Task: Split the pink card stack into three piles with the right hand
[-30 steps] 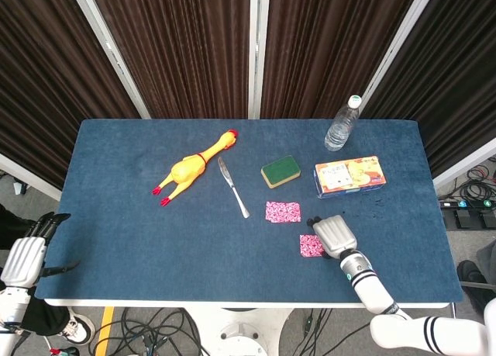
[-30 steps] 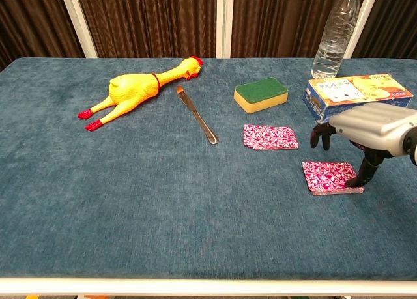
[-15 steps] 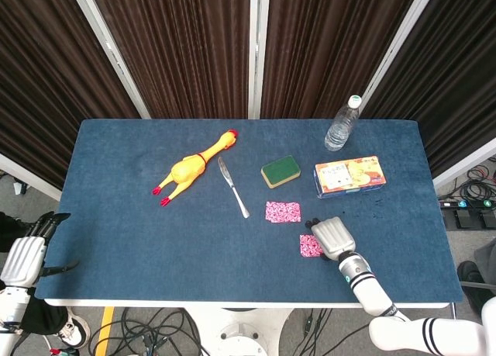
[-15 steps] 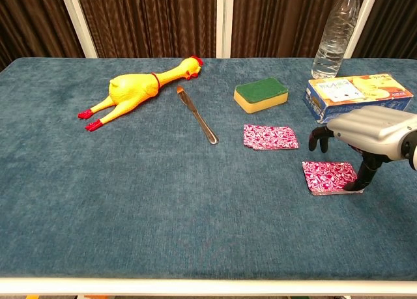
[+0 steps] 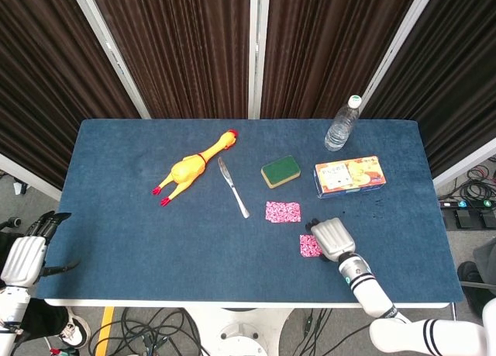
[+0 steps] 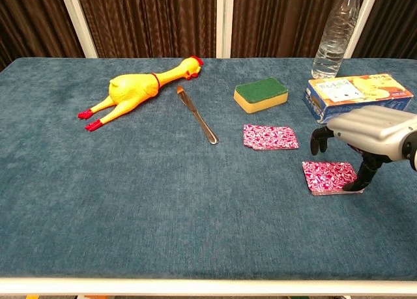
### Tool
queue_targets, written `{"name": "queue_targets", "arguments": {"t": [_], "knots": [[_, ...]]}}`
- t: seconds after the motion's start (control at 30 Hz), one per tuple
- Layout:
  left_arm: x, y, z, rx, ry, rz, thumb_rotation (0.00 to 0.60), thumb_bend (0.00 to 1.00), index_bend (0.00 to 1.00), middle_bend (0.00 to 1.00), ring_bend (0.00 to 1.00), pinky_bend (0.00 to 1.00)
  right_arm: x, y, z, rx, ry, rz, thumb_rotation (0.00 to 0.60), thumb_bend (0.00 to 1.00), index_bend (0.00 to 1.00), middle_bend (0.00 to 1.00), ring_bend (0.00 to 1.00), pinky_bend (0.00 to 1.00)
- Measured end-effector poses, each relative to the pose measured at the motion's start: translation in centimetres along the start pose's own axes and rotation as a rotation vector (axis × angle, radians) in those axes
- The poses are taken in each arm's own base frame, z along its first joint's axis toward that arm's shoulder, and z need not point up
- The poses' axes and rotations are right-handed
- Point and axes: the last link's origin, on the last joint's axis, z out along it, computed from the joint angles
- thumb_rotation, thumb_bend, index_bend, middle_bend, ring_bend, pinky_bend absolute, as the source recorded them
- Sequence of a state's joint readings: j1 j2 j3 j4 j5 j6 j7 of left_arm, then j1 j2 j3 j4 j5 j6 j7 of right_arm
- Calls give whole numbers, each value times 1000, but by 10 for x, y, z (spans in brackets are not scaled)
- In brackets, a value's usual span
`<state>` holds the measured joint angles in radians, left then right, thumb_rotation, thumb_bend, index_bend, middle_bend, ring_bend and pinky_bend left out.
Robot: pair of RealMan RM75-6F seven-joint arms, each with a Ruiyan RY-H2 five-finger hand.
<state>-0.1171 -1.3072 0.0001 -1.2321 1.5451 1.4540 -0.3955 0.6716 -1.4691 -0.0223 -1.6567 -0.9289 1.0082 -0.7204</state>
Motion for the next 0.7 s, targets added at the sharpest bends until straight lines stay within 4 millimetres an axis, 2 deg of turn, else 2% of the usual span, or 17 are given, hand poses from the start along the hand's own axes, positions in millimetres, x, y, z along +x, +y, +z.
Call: {"name": "queue_targets", "arguments": {"t": [0.7], "knots": [[-2,-3,-1,7,-5,-6,600,34,157,154,64,179,-8,-5,4,-1,-19,2,600,57,321,315,836,927]]}}
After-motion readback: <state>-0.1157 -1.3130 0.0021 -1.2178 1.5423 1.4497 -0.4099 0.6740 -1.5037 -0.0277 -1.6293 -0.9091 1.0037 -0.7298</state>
